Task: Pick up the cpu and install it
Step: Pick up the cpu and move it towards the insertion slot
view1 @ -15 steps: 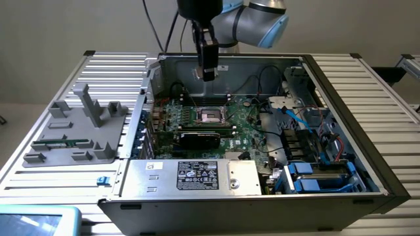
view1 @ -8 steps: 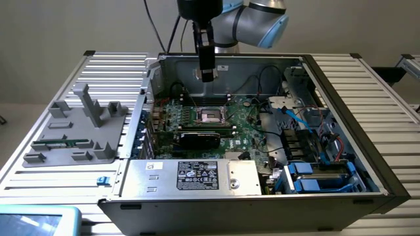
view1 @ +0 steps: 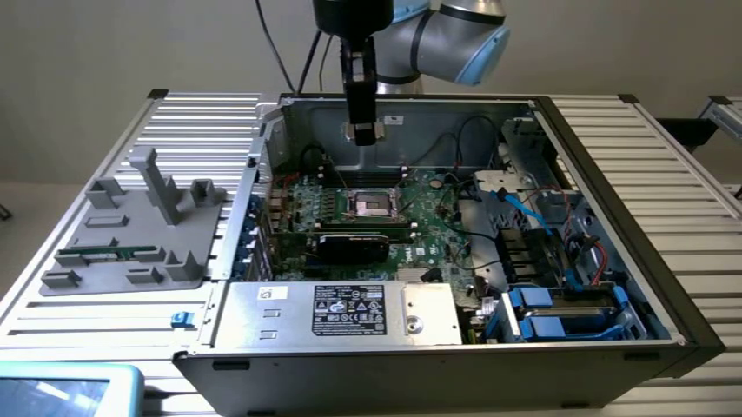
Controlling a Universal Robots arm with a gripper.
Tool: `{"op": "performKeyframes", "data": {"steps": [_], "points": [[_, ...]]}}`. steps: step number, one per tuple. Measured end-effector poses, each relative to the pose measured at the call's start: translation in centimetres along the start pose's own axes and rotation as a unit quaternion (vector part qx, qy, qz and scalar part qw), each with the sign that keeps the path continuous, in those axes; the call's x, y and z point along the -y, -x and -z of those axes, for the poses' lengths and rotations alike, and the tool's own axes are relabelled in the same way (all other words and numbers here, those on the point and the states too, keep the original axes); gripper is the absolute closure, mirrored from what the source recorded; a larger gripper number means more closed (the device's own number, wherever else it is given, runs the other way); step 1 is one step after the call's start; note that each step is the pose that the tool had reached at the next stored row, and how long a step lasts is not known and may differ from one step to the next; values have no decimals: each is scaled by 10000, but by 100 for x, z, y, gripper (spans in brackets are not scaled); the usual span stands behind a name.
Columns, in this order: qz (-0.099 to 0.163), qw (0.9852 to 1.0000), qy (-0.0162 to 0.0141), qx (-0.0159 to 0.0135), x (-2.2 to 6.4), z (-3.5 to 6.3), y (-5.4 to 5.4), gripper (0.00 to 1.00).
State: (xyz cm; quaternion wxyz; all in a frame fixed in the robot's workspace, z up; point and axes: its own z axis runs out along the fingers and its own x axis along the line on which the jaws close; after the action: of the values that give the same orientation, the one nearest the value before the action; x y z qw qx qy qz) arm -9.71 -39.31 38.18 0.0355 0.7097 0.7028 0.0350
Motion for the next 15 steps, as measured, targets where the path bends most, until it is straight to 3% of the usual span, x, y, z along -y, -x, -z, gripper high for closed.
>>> {"op": "performKeyframes", "data": {"steps": [5,10,15], "points": [[-1,10000,1,-1,0,-2,-6,46],[-1,10000,7,-2,0,-12,-130,46],[-4,10000,7,-32,-19,-48,-206,46]]}}
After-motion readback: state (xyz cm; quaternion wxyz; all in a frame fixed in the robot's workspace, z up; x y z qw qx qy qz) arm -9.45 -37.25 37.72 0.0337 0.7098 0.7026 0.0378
